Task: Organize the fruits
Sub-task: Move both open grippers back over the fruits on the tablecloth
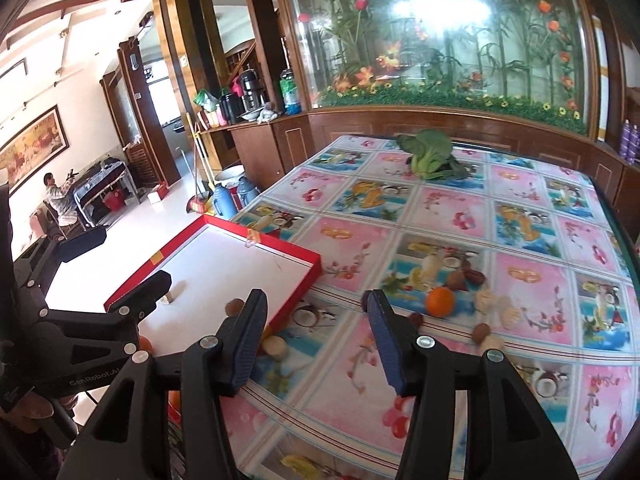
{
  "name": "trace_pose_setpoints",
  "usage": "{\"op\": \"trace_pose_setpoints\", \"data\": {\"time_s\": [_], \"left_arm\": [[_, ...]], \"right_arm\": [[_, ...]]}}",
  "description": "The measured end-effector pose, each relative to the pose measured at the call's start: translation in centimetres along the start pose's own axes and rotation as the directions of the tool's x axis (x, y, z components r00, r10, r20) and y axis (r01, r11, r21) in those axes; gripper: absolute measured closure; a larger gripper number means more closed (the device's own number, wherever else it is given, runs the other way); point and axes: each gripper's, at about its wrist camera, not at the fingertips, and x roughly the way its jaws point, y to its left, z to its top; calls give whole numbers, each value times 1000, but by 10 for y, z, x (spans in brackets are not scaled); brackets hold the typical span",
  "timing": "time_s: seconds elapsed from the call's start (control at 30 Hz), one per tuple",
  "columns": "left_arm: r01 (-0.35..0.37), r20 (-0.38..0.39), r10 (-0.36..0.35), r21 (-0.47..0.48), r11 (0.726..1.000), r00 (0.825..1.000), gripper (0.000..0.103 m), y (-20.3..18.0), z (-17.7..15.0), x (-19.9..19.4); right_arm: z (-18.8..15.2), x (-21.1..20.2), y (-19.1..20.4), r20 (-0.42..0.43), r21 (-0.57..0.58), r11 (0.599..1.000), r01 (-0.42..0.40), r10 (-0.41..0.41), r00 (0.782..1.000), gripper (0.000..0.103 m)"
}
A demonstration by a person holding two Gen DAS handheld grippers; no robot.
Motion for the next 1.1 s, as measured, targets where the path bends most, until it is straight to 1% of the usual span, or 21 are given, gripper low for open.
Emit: {"op": "trace_pose_setpoints", "data": {"time_s": [0.23,0.47,0.6,0.7,0.8,0.9,1.03,1.1], "left_arm": [[44,23,-46,60,997,999,6,-39,13,-11],[102,15,-105,132,986,994,6,-85,19,-14],[121,3,-123,161,980,992,6,-103,19,-12],[132,-13,-132,177,975,991,6,-113,17,-8],[150,-42,-145,180,972,989,6,-117,11,0],[175,-92,-161,180,968,983,6,-114,-4,12],[223,-162,-200,141,965,966,6,-106,-25,28],[258,-190,-233,120,959,954,6,-105,-30,34]], "right_arm": [[-9,-24,-29,28,48,998,49,-50,998,51],[-20,-43,-60,40,103,991,87,-91,995,50],[-30,-44,-72,26,116,989,96,-100,995,50],[-38,-36,-78,-5,113,989,100,-100,995,50],[-52,-26,-83,-44,92,989,120,-116,992,50],[-66,-17,-92,-85,80,985,154,-148,985,50],[-71,-2,-111,-131,126,978,167,-151,980,50],[-69,6,-116,-154,121,973,196,-177,972,50]]}}
